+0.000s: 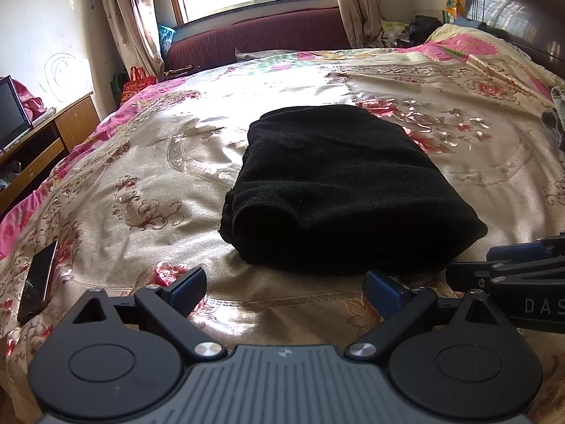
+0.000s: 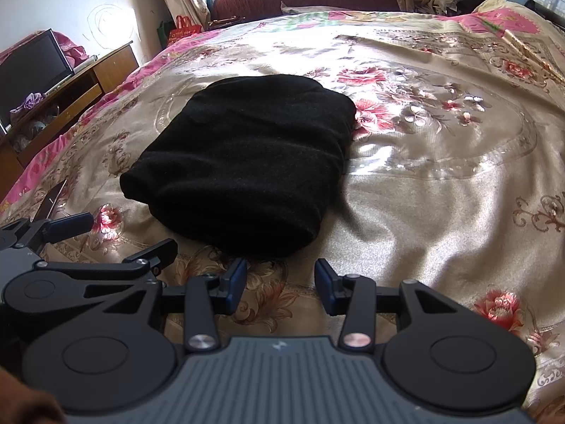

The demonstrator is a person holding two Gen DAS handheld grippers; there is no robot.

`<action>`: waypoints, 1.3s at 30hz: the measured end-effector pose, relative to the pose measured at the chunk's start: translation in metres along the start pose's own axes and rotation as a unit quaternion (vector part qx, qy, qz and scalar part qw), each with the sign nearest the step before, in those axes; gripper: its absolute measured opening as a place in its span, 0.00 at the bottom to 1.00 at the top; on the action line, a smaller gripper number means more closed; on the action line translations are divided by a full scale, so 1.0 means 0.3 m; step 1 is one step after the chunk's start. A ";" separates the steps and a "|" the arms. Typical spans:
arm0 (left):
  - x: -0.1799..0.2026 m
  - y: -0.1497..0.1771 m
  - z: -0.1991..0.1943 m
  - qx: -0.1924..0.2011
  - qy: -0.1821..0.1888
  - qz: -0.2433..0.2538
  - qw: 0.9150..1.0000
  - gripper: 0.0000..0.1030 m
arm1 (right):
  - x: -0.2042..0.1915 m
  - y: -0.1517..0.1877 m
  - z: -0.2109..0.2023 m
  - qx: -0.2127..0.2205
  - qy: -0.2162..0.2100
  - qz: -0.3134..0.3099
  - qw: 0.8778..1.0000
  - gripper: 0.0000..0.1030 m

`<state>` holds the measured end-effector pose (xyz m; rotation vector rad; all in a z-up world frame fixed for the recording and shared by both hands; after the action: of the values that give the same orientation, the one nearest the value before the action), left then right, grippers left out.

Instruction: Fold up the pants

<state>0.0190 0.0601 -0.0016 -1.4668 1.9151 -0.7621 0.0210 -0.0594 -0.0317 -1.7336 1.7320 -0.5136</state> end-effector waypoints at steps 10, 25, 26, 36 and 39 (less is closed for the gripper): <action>0.000 0.000 0.000 0.001 -0.001 0.001 1.000 1.00 | -0.001 0.000 0.001 -0.001 0.000 0.001 1.000 0.43; -0.002 0.001 -0.001 0.004 -0.003 0.000 1.000 1.00 | -0.002 0.002 0.001 -0.001 0.000 0.000 1.000 0.43; -0.003 0.001 -0.001 0.004 -0.004 0.000 1.000 1.00 | -0.002 0.002 0.001 0.000 0.000 0.000 1.000 0.42; -0.004 0.001 -0.002 0.006 -0.004 -0.004 1.000 1.00 | -0.004 0.004 0.001 0.000 0.000 0.000 1.000 0.43; -0.005 0.001 -0.002 0.005 -0.004 -0.005 1.000 1.00 | -0.004 0.004 0.001 0.000 0.000 0.000 1.000 0.43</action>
<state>0.0187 0.0615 -0.0012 -1.4712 1.8976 -0.7690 0.0204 -0.0581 -0.0325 -1.7332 1.7311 -0.5141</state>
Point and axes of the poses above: each gripper's, at about its wrist camera, not at the fingertips, and z roughly the way its jaws point, x to its right, y to its underside, the point moved 5 cm from there along z, roughly the way its jaws point, and after that the axes turned 3 degrees about y, right-handed, at the moved point
